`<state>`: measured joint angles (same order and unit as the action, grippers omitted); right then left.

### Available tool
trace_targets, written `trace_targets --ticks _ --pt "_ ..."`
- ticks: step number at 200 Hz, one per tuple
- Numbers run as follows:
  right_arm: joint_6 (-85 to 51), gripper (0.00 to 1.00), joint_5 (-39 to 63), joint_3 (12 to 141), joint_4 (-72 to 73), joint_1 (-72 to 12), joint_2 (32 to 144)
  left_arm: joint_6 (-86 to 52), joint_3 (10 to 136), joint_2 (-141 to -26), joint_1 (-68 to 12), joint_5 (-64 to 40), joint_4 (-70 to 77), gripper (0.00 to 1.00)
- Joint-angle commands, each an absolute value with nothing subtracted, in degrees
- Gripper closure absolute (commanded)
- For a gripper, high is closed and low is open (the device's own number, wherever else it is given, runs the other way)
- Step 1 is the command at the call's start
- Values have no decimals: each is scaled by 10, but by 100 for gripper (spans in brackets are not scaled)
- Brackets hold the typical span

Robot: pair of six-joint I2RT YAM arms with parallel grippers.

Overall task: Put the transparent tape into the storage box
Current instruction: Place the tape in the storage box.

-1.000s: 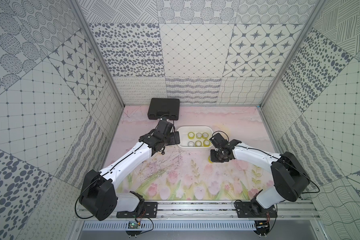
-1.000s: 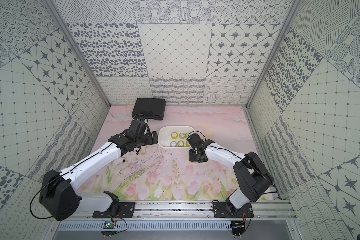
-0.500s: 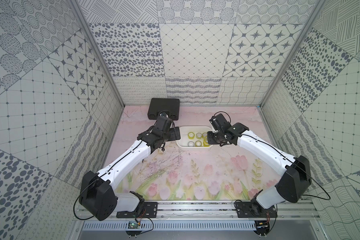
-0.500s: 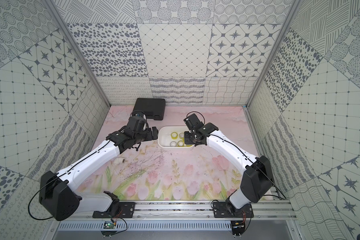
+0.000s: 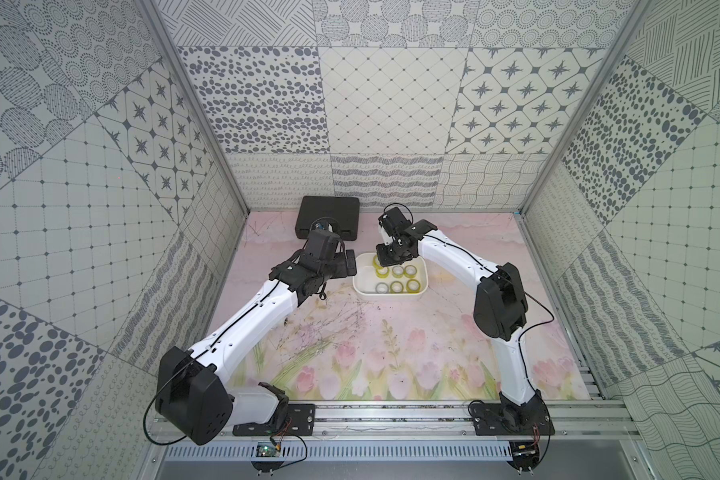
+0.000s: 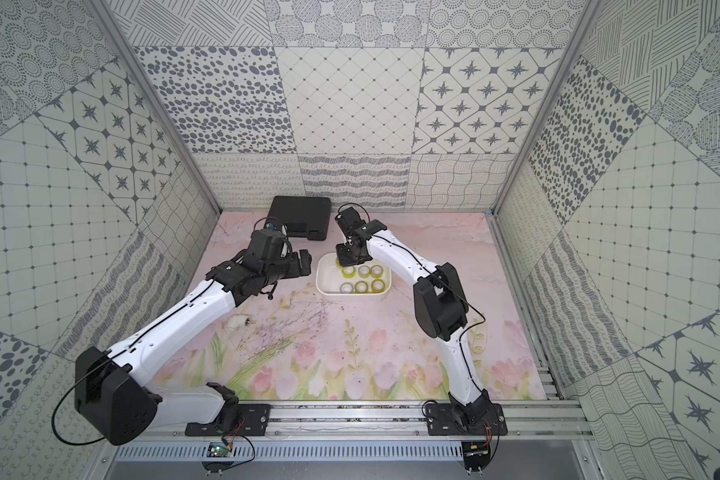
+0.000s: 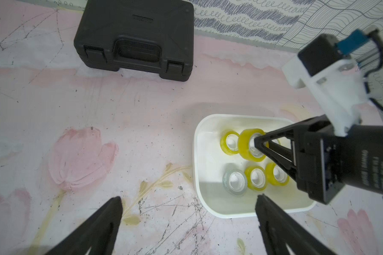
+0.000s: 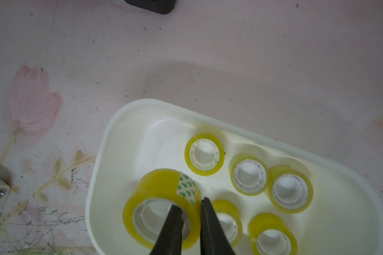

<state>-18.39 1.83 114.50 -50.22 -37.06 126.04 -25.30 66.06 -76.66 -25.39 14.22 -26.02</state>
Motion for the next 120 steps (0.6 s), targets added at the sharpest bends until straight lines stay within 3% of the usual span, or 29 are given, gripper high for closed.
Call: trace_targets --ticks 1,120 --pt "-165 100 52 1194 -501 -376 1292 -245 658 -763 -247 158 -244 1" --pt "-137 100 46 1163 -497 -405 1342 -256 666 -784 -238 144 -250 1"
